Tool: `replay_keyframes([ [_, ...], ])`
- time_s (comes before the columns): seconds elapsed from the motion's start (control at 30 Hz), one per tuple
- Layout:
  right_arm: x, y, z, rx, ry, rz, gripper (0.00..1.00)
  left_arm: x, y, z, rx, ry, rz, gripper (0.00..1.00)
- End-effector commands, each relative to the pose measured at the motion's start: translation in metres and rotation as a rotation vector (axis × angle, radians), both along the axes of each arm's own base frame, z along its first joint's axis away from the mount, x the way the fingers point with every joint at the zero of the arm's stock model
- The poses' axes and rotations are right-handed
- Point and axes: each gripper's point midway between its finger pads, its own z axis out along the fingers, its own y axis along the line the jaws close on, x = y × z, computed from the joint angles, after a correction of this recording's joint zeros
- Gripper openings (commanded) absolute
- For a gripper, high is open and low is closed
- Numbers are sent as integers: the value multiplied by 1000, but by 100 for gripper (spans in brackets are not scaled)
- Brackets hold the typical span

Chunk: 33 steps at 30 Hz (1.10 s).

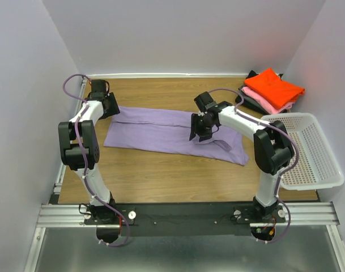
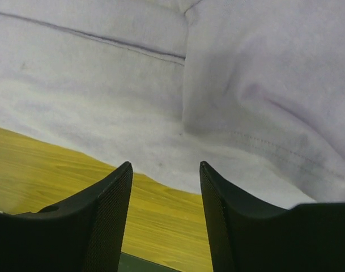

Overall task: Fold and stack the t-shirts
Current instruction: Fold the tshirt

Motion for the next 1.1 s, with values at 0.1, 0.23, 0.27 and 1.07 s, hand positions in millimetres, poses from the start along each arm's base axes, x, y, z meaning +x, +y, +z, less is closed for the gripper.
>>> replay_keyframes([
  [0.1,27,-41,49,-68,-165,-137,60,10,-10,29,16,-81,-21,67],
  [0.23,43,-66,47,-105,-180,-172,60,16,-39,39,16,-101,-85,67],
  [0.27,46,-73,46,-120,-187,-171,60,17,-39,40,16,-104,-85,66],
  [1.07,-9,-94,-3,-14,-7,-126,57,2,-101,13,13,-42,-230,66],
])
